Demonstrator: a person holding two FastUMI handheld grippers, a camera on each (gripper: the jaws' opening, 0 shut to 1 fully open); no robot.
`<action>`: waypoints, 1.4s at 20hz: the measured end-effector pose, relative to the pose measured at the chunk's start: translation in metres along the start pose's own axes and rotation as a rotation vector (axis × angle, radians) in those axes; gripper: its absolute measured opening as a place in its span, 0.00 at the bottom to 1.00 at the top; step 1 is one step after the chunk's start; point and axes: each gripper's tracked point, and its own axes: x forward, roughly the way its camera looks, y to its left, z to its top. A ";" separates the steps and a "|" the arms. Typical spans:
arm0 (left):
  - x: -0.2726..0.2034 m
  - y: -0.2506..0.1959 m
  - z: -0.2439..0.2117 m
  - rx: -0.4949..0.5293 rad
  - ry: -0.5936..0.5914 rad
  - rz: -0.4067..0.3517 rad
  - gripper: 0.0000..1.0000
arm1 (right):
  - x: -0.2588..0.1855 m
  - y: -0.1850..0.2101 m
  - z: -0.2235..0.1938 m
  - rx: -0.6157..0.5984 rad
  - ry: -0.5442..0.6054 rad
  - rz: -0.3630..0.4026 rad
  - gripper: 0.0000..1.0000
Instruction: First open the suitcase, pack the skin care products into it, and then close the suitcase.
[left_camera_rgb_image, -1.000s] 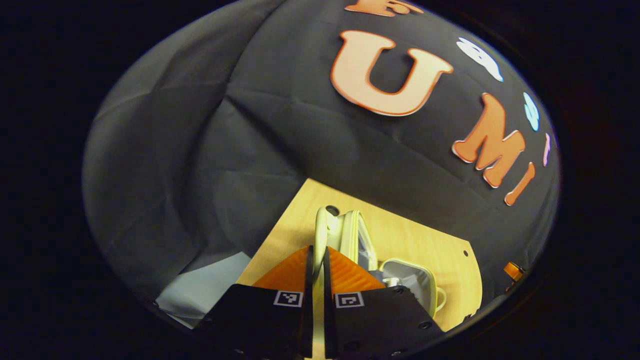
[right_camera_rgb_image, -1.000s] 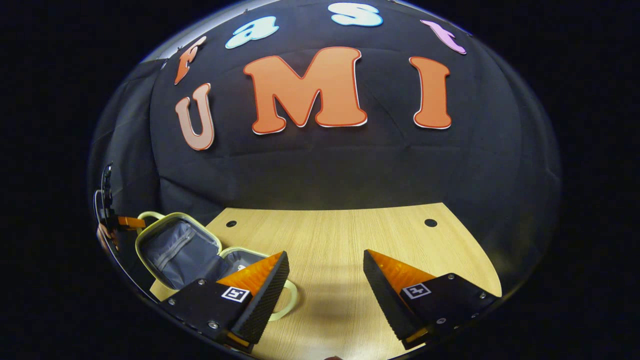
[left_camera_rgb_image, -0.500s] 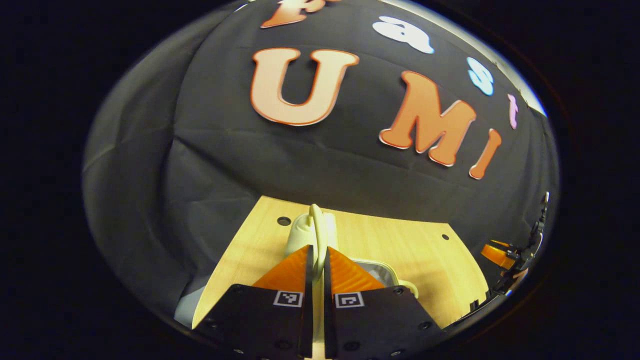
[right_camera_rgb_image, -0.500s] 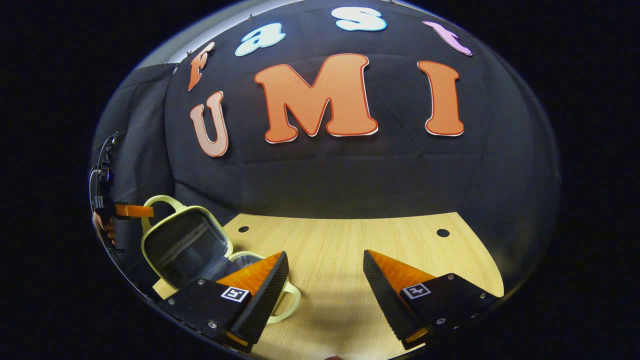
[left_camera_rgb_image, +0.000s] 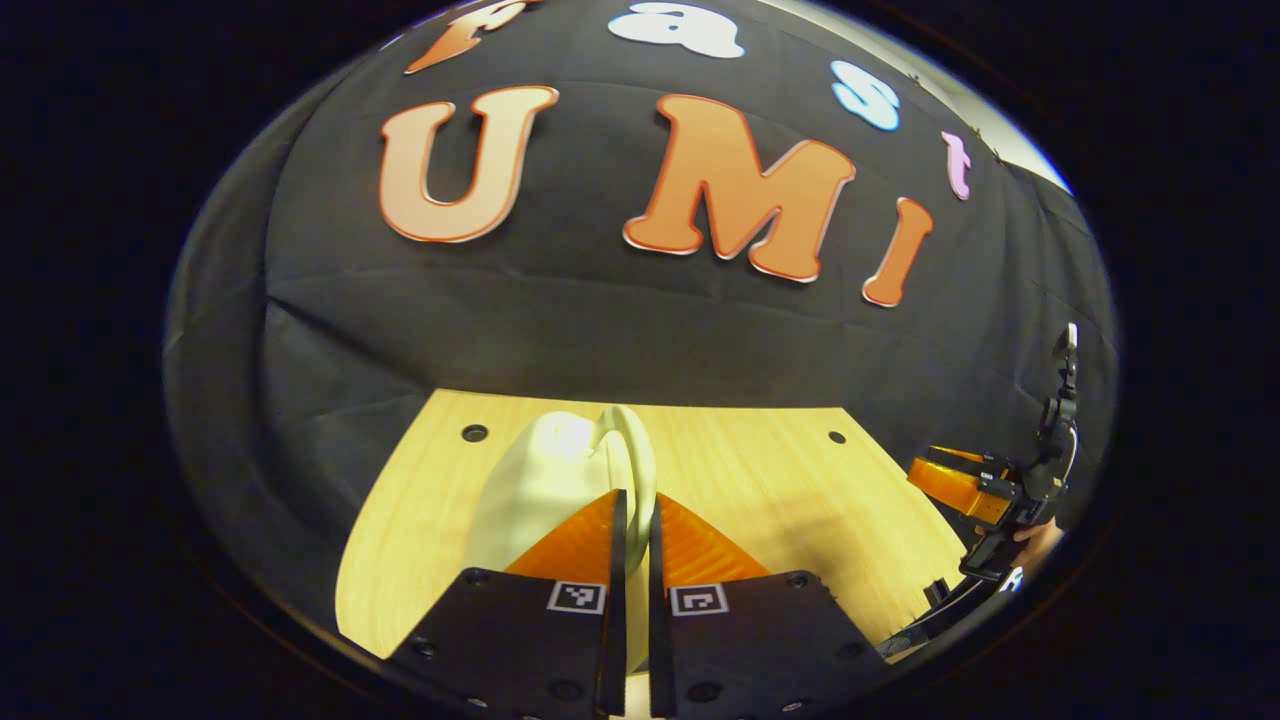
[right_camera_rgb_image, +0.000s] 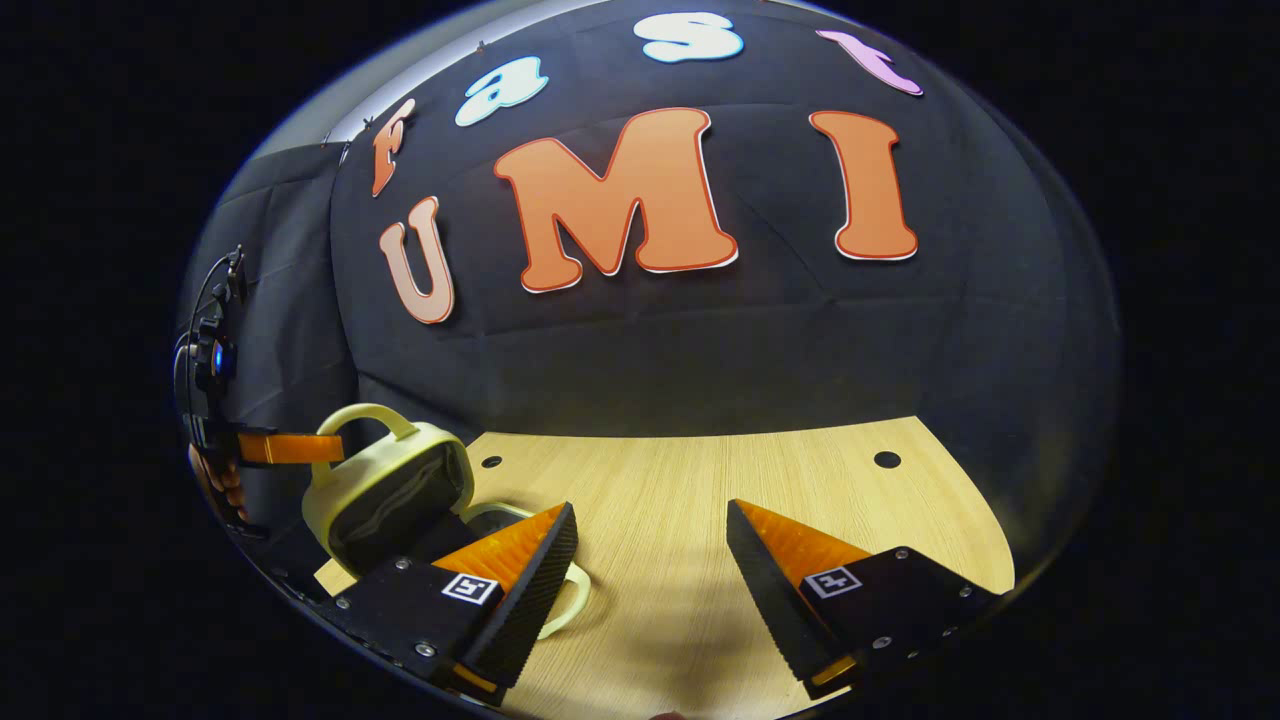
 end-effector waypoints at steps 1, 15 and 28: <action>0.009 -0.015 -0.008 0.009 0.010 -0.017 0.09 | 0.000 -0.003 -0.002 0.000 0.002 0.000 0.95; 0.096 -0.116 -0.127 0.066 0.203 -0.127 0.10 | -0.018 -0.036 -0.021 0.020 0.021 -0.006 0.95; 0.091 -0.158 -0.141 0.200 0.143 -0.088 0.52 | -0.032 -0.049 -0.021 0.006 -0.002 -0.015 0.95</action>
